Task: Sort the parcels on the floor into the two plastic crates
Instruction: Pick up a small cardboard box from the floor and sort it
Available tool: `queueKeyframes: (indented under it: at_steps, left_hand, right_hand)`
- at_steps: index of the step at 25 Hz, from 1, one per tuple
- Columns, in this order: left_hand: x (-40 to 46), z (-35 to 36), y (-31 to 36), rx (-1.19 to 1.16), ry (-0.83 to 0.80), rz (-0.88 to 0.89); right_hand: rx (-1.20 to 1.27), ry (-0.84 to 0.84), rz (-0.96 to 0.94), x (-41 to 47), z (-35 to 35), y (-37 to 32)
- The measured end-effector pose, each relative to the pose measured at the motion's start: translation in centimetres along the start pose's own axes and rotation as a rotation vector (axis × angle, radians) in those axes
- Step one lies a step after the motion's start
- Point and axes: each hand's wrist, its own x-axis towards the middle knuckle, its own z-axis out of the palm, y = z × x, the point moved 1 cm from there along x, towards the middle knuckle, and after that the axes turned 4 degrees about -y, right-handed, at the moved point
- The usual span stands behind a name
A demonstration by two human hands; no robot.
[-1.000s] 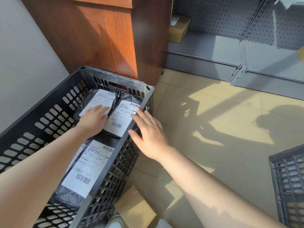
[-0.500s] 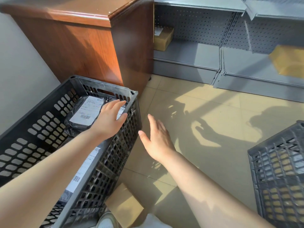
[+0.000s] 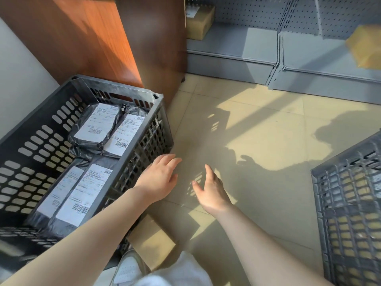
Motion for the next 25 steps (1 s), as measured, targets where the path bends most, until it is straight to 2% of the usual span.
queueKeyframes:
  at_steps: [3, 5, 8, 13, 18, 22, 25]
  left_hand:
    - [-1.2, 2.9, -1.7, -0.068, -0.116, -0.258]
    - [-2.2, 4.6, -3.0, -0.059, -0.178, -0.336]
    - [-3.2, 6.4, -3.6, -0.075, -0.238, -0.372]
    - [-4.3, 9.5, -5.0, -0.183, -0.446, -0.526]
    - [-4.7, 10.8, -5.1, -0.067, -0.544, -0.650]
    - [-4.8, 11.5, -5.2, -0.095, -0.590, -0.715]
    - [-4.8, 12.0, -5.8, -0.145, -0.630, -0.737]
  right_hand:
    - [0.021, -0.055, 0.053, 0.4, 1.8, 1.8]
    - [0.089, -0.104, 0.108, 0.8, 3.6, 2.7]
    - [0.228, -0.120, 0.266, 1.6, 6.4, 3.7]
    - [0.252, -0.251, 0.539, 1.9, 11.8, 5.5]
    - [0.257, -0.300, 0.614, 1.4, 14.0, 7.3]
    - [0.463, -0.417, 0.753, 0.0, 14.8, 8.4]
    - [0.548, -0.498, 0.790, -0.4, 15.1, 8.2]
